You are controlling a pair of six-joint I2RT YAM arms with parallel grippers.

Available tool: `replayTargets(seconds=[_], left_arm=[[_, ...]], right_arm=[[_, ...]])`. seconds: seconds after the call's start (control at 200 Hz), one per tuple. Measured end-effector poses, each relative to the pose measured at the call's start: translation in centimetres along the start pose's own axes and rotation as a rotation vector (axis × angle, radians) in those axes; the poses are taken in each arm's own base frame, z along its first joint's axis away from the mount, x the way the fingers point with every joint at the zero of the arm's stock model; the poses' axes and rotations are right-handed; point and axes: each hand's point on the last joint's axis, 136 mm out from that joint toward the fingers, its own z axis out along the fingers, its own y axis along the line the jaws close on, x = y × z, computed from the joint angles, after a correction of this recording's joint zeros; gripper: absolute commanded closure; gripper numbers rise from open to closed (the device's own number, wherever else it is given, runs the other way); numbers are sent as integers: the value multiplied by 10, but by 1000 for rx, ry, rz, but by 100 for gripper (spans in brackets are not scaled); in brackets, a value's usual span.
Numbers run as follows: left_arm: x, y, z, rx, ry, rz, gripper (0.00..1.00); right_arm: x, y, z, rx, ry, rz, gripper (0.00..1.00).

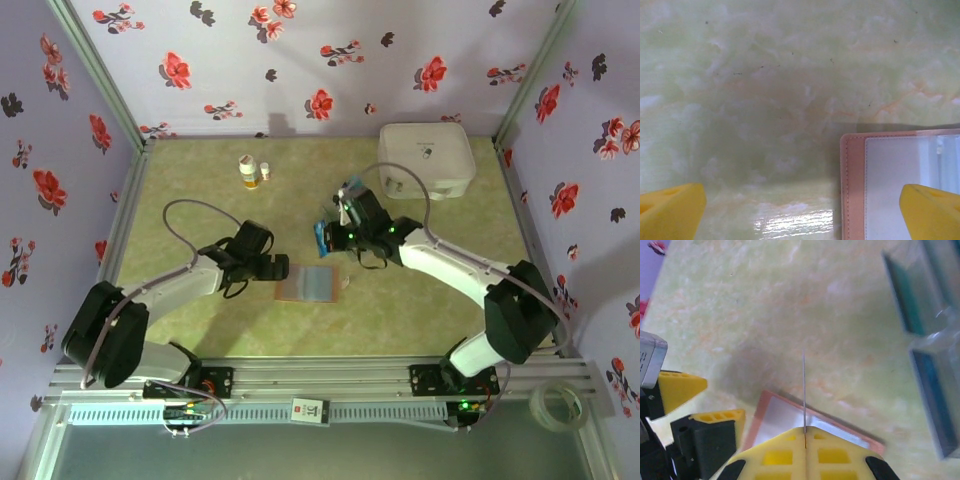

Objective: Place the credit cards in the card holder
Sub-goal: Pick up the credit card from the storage box, then insert the credit card into the card slot.

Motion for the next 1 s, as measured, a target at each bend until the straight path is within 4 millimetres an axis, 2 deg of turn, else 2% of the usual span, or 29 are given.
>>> replayTargets(seconds=[0.085,0.165,0.355,0.48,0.645,0.87,1.0], left_arm=[[1,0,1,-14,-4,12,0],[2,-1,1,-24,-8,22,0],[6,-1,2,-47,-15,45,0],[14,2,4,-64,-8,59,0],[19,3,5,-75,-6,75,0],[18,2,4,-84,-17,82,0],[20,3,5,-86,-14,84,0]], right_arm=[[22,-8,13,-43,9,79,100],[34,-13,18,-75,6,137,100],[38,-6,20,-172,-60,207,100],[52,-3,22,-215,-72,224,100],[67,-4,23,-259,-89,254,100],[78,-15,23,-288,-139,316,100],[80,-13,22,-301,-156,322,100]])
